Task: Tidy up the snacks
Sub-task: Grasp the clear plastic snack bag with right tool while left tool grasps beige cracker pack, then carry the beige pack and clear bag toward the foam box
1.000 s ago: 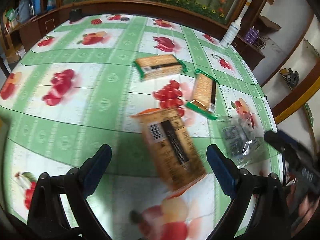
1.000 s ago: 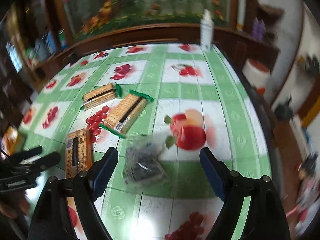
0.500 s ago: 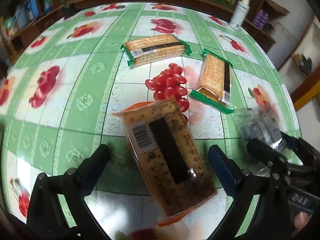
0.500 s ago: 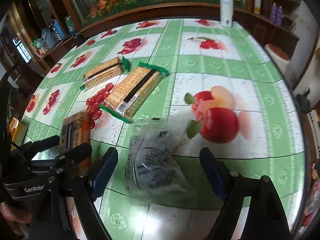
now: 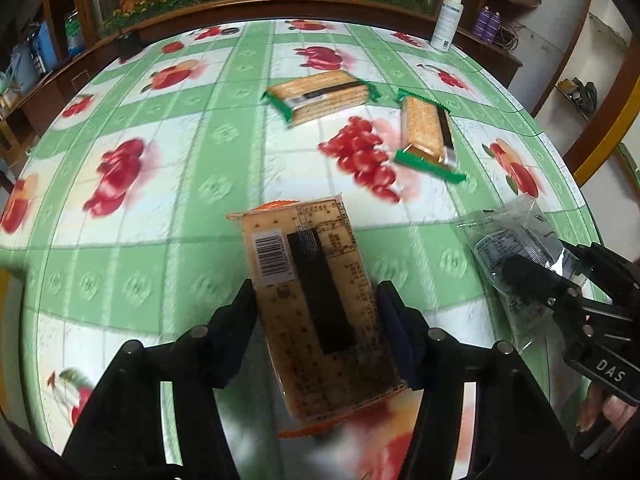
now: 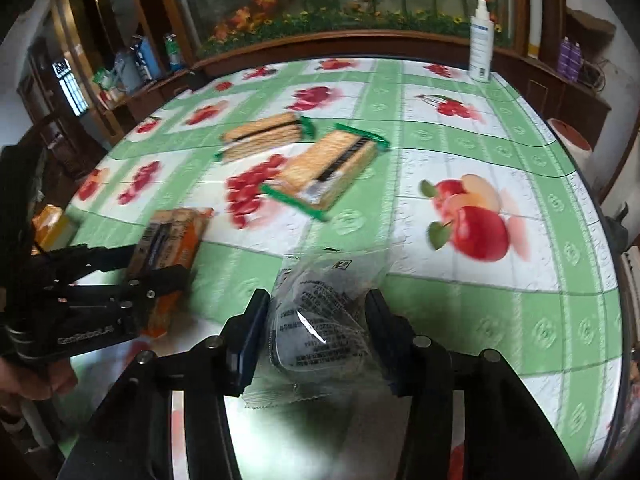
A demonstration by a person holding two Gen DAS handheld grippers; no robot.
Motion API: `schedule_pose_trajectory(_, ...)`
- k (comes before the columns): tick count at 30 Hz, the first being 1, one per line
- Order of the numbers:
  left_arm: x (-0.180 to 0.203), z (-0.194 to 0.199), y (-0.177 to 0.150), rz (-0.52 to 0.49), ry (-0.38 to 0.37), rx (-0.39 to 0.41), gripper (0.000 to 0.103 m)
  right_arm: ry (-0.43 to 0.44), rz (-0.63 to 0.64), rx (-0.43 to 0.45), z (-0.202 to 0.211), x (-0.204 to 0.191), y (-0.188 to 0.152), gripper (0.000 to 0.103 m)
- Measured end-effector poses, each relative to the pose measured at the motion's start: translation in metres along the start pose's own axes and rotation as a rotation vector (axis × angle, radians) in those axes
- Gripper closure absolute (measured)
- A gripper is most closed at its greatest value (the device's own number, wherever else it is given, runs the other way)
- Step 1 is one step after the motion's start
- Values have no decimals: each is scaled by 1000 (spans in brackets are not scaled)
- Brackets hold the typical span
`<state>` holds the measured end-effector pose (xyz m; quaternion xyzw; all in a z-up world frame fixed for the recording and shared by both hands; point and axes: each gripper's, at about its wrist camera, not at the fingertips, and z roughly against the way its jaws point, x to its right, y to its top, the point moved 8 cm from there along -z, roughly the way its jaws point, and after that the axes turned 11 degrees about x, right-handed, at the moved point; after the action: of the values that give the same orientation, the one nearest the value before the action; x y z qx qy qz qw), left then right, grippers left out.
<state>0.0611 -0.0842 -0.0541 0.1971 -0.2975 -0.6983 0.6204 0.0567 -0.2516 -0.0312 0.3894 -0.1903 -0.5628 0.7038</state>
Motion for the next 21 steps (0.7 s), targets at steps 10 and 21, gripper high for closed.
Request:
schedule_pose_trajectory(10, -38, 51, -11, 25, 28, 66, 42, 91, 12, 54, 12, -53, 1, 54)
schedule_pose_trajectory(21, -90, 97, -18, 59, 99, 132, 42, 184, 72, 62, 5, -121, 5, 54)
